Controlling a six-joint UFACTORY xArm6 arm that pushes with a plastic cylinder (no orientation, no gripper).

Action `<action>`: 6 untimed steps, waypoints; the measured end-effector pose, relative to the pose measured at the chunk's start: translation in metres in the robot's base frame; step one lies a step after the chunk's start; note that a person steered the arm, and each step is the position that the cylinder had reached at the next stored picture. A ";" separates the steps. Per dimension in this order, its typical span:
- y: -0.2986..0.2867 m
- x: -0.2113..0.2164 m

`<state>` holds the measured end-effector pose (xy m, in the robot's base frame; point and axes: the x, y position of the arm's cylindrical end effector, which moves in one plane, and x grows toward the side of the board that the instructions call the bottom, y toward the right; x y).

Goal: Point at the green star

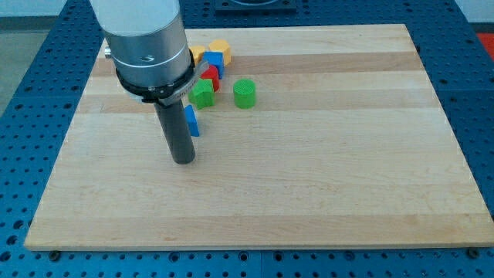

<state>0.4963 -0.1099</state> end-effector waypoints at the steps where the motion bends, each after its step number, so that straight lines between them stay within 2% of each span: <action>1: 0.000 0.000; 2: 0.011 0.006; 3: 0.050 0.007; 6: 0.065 -0.090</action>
